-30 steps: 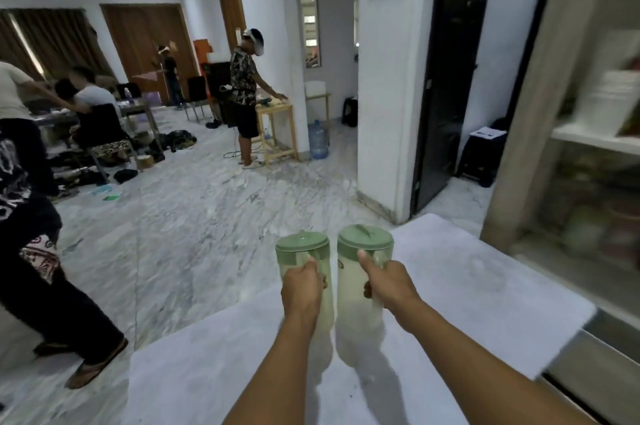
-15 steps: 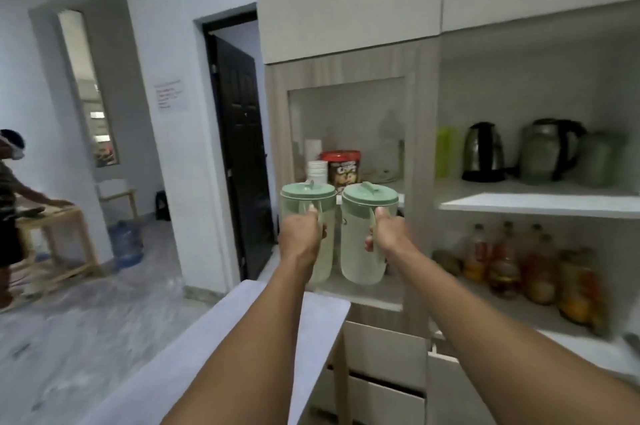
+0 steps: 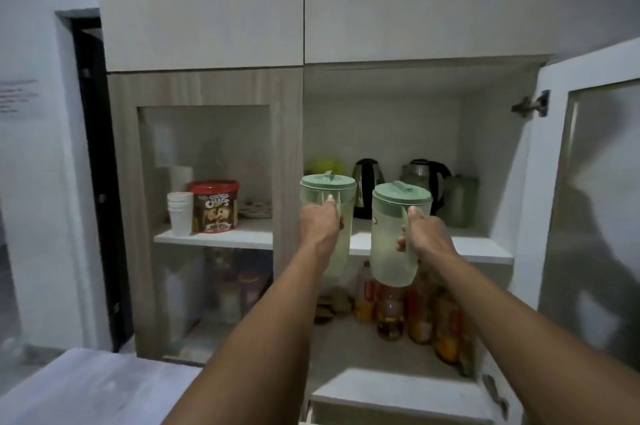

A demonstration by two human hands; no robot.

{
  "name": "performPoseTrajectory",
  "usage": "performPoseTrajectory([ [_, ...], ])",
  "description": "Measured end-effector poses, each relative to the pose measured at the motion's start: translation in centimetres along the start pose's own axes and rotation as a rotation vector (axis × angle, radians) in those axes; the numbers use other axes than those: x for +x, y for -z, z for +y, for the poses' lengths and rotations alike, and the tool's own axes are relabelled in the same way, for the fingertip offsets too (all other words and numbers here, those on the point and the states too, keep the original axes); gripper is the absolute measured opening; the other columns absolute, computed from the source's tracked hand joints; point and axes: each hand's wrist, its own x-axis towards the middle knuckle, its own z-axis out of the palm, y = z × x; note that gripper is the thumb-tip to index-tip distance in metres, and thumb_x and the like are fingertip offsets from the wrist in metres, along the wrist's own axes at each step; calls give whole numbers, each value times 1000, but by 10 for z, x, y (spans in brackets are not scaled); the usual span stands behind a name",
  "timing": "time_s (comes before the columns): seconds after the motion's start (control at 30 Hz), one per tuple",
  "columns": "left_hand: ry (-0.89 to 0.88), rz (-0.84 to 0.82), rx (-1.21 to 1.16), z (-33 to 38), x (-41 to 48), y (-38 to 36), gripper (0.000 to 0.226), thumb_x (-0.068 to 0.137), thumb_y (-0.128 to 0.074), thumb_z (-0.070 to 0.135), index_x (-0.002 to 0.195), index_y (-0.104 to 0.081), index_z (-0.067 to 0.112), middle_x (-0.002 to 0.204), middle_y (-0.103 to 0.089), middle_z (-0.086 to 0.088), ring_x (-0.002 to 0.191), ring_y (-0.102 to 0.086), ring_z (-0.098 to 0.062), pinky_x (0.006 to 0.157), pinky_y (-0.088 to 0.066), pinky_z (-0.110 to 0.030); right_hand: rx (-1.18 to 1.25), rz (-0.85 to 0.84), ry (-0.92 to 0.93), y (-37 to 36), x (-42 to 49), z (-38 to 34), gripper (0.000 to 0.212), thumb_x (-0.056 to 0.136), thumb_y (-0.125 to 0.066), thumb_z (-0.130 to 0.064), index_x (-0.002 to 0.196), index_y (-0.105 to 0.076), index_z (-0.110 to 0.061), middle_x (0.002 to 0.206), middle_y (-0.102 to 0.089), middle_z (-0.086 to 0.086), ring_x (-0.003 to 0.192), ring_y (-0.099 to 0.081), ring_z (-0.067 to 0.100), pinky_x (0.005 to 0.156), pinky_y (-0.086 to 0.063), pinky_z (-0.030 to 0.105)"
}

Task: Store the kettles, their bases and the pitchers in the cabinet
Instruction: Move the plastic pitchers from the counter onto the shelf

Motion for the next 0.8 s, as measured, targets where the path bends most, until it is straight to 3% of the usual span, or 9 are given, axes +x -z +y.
performPoseTrajectory([
  [0.13,11,31,13,-9,46,-50,34,101,-46,32,100,-65,5,89,-63,-7,78,-57,-18,60,-40,-25,5,-1,19,7,67,6,45,105,-31,-39,89,-57,-6,80,-63,13,76,-61,27,79,-47,39],
  [0.33,28,122,20,-34,136,-80,27,100,-48,29,83,-60,10,89,-65,-9,77,-58,-21,62,-41,-28,44,-27,53,-35,153,17,46,104,-32,-41,79,-57,-11,75,-65,10,74,-63,26,84,-49,42],
  [0.47,72,158,70,-60,206,-88,29,100,-49,30,82,-59,11,89,-65,-8,75,-57,-19,56,-39,-25,35,-43,30,-78,209,29,46,104,-32,-40,87,-60,-8,79,-65,11,76,-63,25,72,-45,36],
  [0.63,132,195,165,-90,287,-98,34,101,-45,32,99,-64,4,94,-67,-11,67,-54,-17,49,-32,-26,-20,-90,-6,-128,282,45,51,104,-33,-37,92,-65,2,75,-65,15,67,-61,27,58,-42,29],
  [0.73,178,242,206,-105,336,-102,31,98,-45,21,100,-66,-2,87,-64,-14,68,-55,-22,54,-35,-29,-26,-125,-21,-162,326,49,49,105,-34,-34,89,-63,3,70,-62,16,56,-57,24,53,-40,26],
  [0.8,209,279,275,-111,370,-103,33,98,-43,21,104,-66,-2,93,-65,-16,75,-60,-26,58,-38,-29,-36,-164,-19,-186,355,47,43,104,-37,-29,90,-63,3,74,-63,20,57,-60,25,55,-45,29],
])
